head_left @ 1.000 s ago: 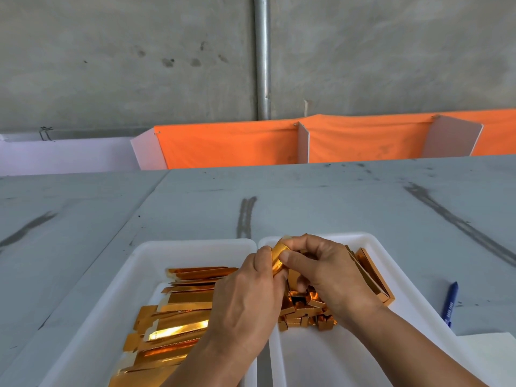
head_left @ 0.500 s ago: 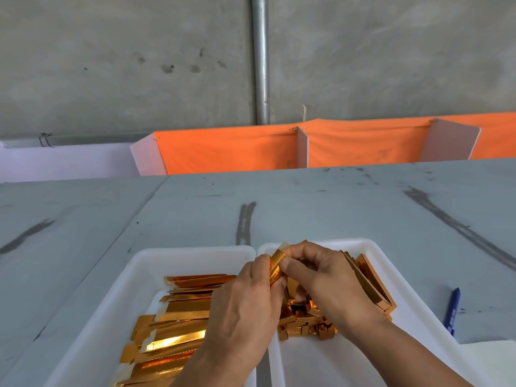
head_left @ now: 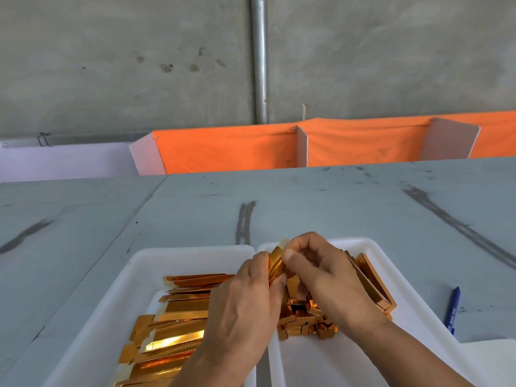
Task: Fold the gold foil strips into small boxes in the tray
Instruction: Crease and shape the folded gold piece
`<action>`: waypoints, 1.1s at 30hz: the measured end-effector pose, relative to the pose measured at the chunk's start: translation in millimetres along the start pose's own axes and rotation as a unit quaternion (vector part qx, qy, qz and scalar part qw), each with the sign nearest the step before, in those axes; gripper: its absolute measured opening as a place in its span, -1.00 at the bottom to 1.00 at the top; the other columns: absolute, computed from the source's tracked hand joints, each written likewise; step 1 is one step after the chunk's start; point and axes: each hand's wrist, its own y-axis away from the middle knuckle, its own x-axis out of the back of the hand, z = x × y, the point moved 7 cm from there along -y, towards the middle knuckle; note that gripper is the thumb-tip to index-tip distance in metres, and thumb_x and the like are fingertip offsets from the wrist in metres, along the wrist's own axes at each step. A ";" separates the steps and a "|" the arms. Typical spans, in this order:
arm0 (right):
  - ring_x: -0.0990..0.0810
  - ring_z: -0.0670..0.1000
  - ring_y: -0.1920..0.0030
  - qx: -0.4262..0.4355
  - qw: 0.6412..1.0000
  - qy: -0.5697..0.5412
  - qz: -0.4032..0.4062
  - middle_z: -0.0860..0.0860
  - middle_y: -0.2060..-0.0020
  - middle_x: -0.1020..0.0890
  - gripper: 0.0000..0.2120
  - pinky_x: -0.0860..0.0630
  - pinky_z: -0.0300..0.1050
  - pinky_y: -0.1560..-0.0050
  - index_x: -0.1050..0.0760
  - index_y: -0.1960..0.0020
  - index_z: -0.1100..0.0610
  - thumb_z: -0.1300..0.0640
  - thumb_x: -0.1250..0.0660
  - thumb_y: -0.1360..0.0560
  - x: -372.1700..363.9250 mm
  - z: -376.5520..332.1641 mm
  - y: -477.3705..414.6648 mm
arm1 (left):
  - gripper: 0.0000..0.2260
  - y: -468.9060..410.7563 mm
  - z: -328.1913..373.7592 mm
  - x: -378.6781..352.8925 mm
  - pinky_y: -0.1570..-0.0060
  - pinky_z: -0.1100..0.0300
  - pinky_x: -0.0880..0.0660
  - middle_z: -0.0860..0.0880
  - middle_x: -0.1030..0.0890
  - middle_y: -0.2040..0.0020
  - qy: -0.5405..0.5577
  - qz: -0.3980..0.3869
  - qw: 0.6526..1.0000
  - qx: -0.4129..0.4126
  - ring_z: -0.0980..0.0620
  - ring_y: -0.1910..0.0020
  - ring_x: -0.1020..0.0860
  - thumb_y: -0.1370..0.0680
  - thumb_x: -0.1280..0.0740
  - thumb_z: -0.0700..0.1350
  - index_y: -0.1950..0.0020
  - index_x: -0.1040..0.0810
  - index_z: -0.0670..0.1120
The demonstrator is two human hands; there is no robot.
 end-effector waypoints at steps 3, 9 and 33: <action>-0.54 -0.01 0.43 -0.031 0.997 -0.051 0.051 0.09 0.31 -0.68 -0.86 -0.53 -0.19 0.34 -0.53 -0.02 0.00 0.00 -0.21 -0.64 11.8 2.0 -2.3 | -0.63 2.1 2.0 2.6 0.30 0.43 -0.37 0.18 -0.44 0.08 0.021 0.014 1.000 -0.015 0.17 0.23 -0.47 -0.59 0.02 0.25 -0.30 -0.26 0.11; -0.46 -0.01 0.49 -0.118 0.975 -0.190 0.018 0.15 0.38 -0.59 -0.68 -0.45 -0.20 0.44 -0.64 0.18 0.16 0.10 -0.22 -0.64 9.8 12.3 -3.8 | -0.51 4.1 7.2 2.8 0.23 0.40 -0.42 0.14 -0.54 -0.05 0.041 0.017 0.998 -0.041 0.17 0.12 -0.56 -0.57 0.04 0.24 -0.40 -0.30 0.04; -0.63 0.04 0.39 -0.053 0.985 -0.162 -0.023 0.20 0.31 -0.67 -0.83 -0.60 -0.21 0.32 -0.64 0.09 0.19 0.11 -0.45 -0.40 5.6 1.9 -3.0 | -0.58 3.6 4.0 1.5 0.28 0.47 -0.35 0.18 -0.50 0.01 0.016 0.016 0.998 -0.050 0.22 0.22 -0.46 -0.58 0.00 0.23 -0.37 -0.25 0.09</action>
